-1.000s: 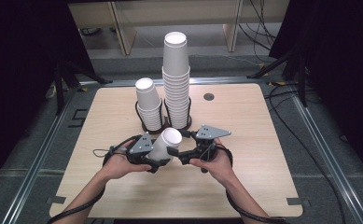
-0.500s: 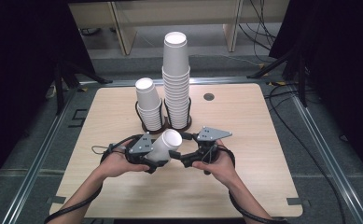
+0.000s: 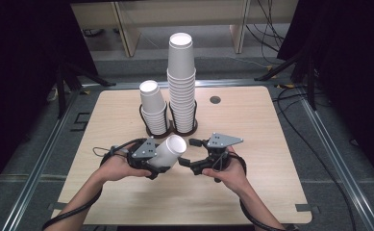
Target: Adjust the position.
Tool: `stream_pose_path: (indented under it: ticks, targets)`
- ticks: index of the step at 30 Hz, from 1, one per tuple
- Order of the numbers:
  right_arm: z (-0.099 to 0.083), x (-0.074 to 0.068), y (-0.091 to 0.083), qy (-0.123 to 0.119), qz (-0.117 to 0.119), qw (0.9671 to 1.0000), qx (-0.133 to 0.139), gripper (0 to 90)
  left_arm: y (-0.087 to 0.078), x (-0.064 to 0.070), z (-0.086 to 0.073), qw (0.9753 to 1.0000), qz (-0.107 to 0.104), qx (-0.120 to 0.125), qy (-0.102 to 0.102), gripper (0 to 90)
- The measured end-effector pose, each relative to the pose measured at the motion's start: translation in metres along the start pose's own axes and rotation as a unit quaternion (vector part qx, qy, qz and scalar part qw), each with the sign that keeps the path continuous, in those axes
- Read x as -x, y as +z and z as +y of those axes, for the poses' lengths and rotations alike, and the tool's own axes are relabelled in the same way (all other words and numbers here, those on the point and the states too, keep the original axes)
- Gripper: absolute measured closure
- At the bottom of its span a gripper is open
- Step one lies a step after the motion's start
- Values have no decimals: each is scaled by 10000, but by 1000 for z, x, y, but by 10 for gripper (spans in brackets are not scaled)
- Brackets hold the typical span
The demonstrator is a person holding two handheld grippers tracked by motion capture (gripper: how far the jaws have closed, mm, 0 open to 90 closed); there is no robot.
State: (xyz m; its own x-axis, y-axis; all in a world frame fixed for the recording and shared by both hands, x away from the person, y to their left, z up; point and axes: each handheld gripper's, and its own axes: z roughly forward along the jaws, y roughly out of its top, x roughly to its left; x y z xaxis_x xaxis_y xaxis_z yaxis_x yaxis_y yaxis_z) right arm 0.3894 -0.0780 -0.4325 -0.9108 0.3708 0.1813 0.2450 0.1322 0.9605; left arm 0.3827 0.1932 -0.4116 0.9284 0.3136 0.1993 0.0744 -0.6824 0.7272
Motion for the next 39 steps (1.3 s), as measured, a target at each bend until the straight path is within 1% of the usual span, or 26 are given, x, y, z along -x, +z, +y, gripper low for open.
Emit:
stream_pose_path:
  ticks: [2,4,5,6,8,10,12,13,14,15,16,17,18,20,21,23,27,28,29,30,31,32,34,35,37,39]
  targets:
    - [-3,-1,-1,53,59,10000,-32,150,0,-1,0,9999,-41,-110,94,233]
    - [-5,0,-4,-51,-31,10000,-15,150,-2,0,2,9994,-116,-295,166,232]
    - [-8,-2,-6,96,35,9999,-117,150,-2,-1,3,9987,-148,-406,259,233]
    - [-8,-2,-6,96,35,9999,-117,150,-2,-1,3,9987,-148,-406,259,233]
    - [-10,-1,-8,-51,-19,10000,-75,150,-2,-2,5,9979,-144,-540,335,233]
    - [-12,-1,-11,-56,-42,9999,-129,151,-3,-2,7,9965,-160,-694,434,232]
    - [-14,0,-13,-109,-35,9998,-158,152,-4,-3,10,9945,-182,-872,547,231]
    - [-15,-1,-13,-108,-6,9998,-153,153,-5,-4,13,9916,-309,-1091,616,230]
    - [-16,-1,-14,-126,-26,9998,-167,153,-5,-5,14,9907,-263,-1126,711,229]
    - [-17,-2,-16,-133,-20,9996,-252,153,-5,-5,16,9892,-304,-1242,720,229]
    - [-18,-3,-17,-126,-20,9996,-266,153,-5,-5,18,9873,-319,-1318,830,228]
    - [-20,-3,-17,-161,20,9995,-265,154,-4,-5,20,9866,-326,-1377,816,229]
    - [-21,-3,-18,-214,13,9992,-325,155,-4,-5,22,9845,-383,-1465,889,229]
    - [-24,-4,-19,-291,56,9990,-347,154,-2,-4,25,9826,-402,-1537,963,229]
    - [-25,-6,-19,-201,97,9991,-349,154,-1,-3,26,9815,-439,-1584,986,229]
    - [-25,-7,-21,-305,40,9984,-466,154,1,-1,27,9796,-499,-1651,1032,229]
    - [-23,-9,-21,-348,149,9984,-424,156,5,1,29,9758,-583,-1773,1139,229]
    - [-21,-8,-20,-454,229,9981,-349,156,5,2,29,9752,-597,-1802,1143,229]
    - [-20,-9,-20,-428,236,9981,-365,156,7,3,29,9733,-659,-1852,1185,228]
    - [-20,-9,-20,-428,236,9981,-365,156,7,3,29,9733,-659,-1852,1185,228]
    - [-17,-9,-18,-460,348,9978,-312,156,8,3,29,9729,-671,-1870,1182,228]
    - [-15,-10,-19,-495,305,9977,-339,156,8,4,29,9718,-700,-1907,1198,228]
    - [-13,-11,-16,-568,346,9972,-339,156,9,5,29,9714,-715,-1915,1211,228]
    - [-13,-12,-15,-567,341,9972,-345,156,10,6,29,9701,-749,-1937,1253,228]
    - [-12,-12,-14,-572,385,9970,-362,157,10,6,29,9705,-754,-1922,1250,228]
    - [-10,-11,-13,-620,420,9966,-354,158,11,6,29,9696,-791,-1945,1258,226]
